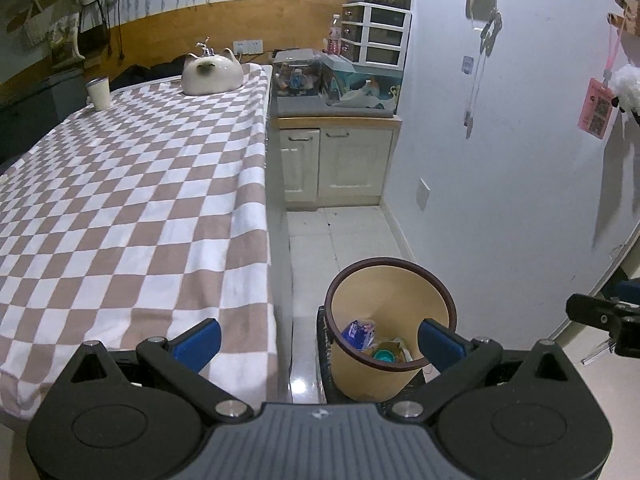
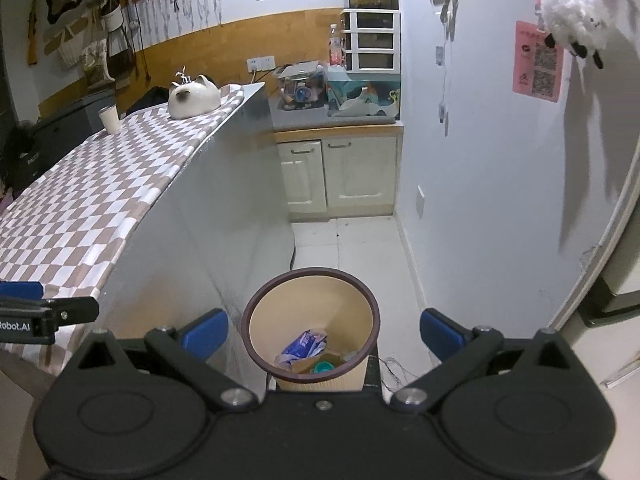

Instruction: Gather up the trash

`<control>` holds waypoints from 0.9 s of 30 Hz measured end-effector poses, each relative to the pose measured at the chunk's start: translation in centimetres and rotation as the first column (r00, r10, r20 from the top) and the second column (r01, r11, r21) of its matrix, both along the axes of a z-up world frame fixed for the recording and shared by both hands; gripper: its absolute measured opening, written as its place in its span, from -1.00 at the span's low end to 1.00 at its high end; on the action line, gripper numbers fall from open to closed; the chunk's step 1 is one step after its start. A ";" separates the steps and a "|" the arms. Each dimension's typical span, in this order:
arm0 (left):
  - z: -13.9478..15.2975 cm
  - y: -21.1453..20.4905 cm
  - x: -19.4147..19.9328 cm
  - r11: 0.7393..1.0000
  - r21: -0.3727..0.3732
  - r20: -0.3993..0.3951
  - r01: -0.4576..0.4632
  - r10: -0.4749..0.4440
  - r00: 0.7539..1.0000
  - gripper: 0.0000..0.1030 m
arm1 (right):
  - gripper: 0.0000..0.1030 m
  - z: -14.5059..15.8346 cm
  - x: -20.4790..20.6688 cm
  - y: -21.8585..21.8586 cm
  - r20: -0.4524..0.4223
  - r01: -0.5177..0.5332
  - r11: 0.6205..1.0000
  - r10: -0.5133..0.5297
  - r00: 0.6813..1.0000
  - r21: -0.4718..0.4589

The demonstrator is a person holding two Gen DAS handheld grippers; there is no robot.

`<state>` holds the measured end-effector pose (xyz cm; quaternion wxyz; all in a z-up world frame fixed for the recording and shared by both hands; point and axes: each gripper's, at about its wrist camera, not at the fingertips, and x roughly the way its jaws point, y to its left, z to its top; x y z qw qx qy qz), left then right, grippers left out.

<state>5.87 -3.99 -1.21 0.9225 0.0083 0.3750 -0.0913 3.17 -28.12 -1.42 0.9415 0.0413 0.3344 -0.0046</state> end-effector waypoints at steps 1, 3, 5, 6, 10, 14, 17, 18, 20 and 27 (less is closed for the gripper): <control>0.1 0.2 -0.3 1.000 -0.001 0.003 -0.001 0.001 1.000 1.00 | 1.00 0.1 -0.3 0.0 0.003 0.003 1.000 -0.003 1.000 0.000; 0.2 0.4 -0.8 1.000 -0.002 0.009 -0.002 0.002 1.000 1.00 | 1.00 0.2 -0.9 0.2 0.007 0.005 1.000 -0.005 1.000 -0.002; 0.4 0.7 -1.2 1.000 -0.002 0.013 -0.005 0.005 1.000 1.00 | 1.00 0.4 -1.5 0.5 0.012 0.009 1.000 -0.009 1.000 -0.010; 0.5 0.8 -1.4 1.000 -0.004 0.016 -0.006 0.006 1.000 1.00 | 1.00 0.6 -1.8 0.6 0.016 0.010 1.000 -0.010 1.000 -0.017; 0.8 1.5 -2.2 1.000 -0.011 0.027 -0.014 0.014 1.000 1.00 | 1.00 1.1 -2.7 1.3 0.035 0.017 0.999 -0.016 0.999 -0.033; 1.1 1.8 -2.9 1.000 -0.011 0.036 -0.013 0.014 0.999 1.00 | 1.00 1.4 -3.3 2.1 0.051 0.022 0.999 -0.020 0.998 -0.043; 1.3 2.0 -3.2 1.000 -0.012 0.041 -0.012 0.012 0.999 1.00 | 1.00 1.5 -3.7 2.5 0.058 0.022 0.999 -0.019 0.998 -0.047; 1.3 2.1 -3.3 1.000 -0.012 0.043 -0.011 0.011 0.999 1.00 | 1.00 1.5 -3.8 2.7 0.060 0.023 0.999 -0.021 0.998 -0.046; 1.4 2.2 -3.5 1.000 -0.012 0.046 -0.008 0.009 0.999 1.00 | 1.00 1.5 -4.0 2.9 0.061 0.028 0.999 -0.025 0.998 -0.047; 1.5 2.5 -3.8 1.000 -0.012 0.051 -0.008 0.008 0.999 1.00 | 1.00 1.7 -4.2 3.2 0.065 0.032 0.998 -0.028 0.997 -0.054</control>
